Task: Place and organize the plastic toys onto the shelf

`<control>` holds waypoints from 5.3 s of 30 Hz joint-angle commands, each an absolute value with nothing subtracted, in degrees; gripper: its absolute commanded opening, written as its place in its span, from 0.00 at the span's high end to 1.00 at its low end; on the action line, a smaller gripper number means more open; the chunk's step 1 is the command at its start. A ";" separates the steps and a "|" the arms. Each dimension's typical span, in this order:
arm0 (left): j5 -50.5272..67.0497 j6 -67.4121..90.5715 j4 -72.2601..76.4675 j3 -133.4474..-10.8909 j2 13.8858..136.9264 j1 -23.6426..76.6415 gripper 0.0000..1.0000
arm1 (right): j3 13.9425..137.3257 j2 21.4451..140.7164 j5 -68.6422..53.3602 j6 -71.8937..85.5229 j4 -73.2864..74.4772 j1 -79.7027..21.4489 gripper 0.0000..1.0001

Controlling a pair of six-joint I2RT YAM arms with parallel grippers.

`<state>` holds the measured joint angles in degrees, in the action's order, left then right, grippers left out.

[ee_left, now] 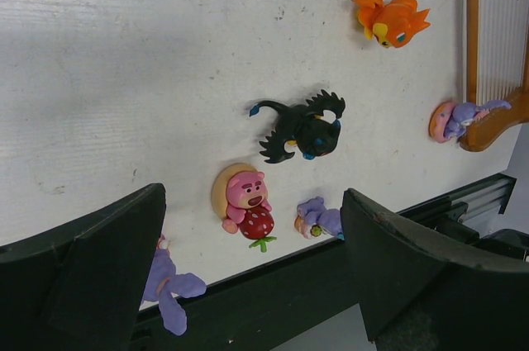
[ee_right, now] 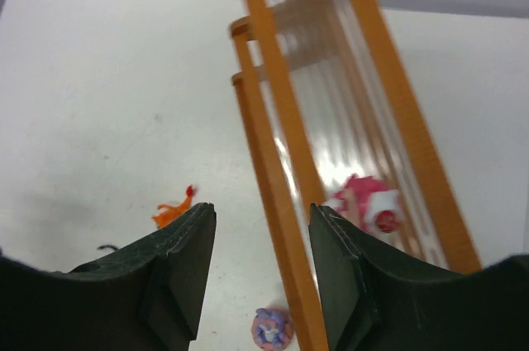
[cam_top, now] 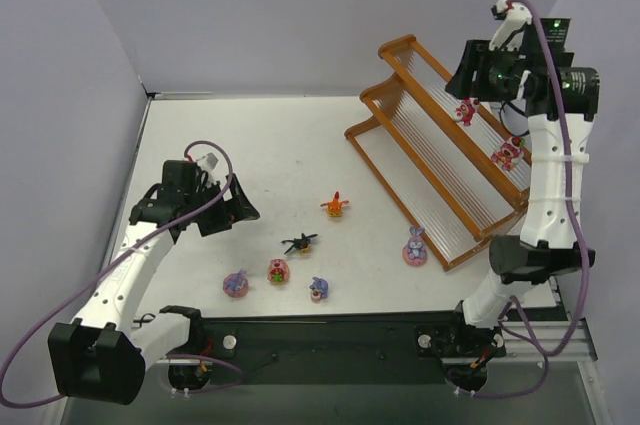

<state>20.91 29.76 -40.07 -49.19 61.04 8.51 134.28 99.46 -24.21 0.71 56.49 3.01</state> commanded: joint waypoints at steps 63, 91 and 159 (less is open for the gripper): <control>5.80 28.74 -52.47 -58.62 55.02 7.47 0.03 | 82.53 111.35 4.13 -10.98 10.99 -74.27 0.41; 6.77 28.39 -50.98 -58.36 55.63 7.47 0.03 | 92.53 104.60 11.69 -10.98 19.68 -70.06 1.00; 11.42 29.62 -40.61 -55.90 65.30 7.38 0.03 | 133.77 114.35 11.51 -23.29 31.46 -16.26 0.93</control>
<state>10.74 29.78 -43.22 -54.87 64.99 7.40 131.37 114.37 9.61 -24.23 29.23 -16.95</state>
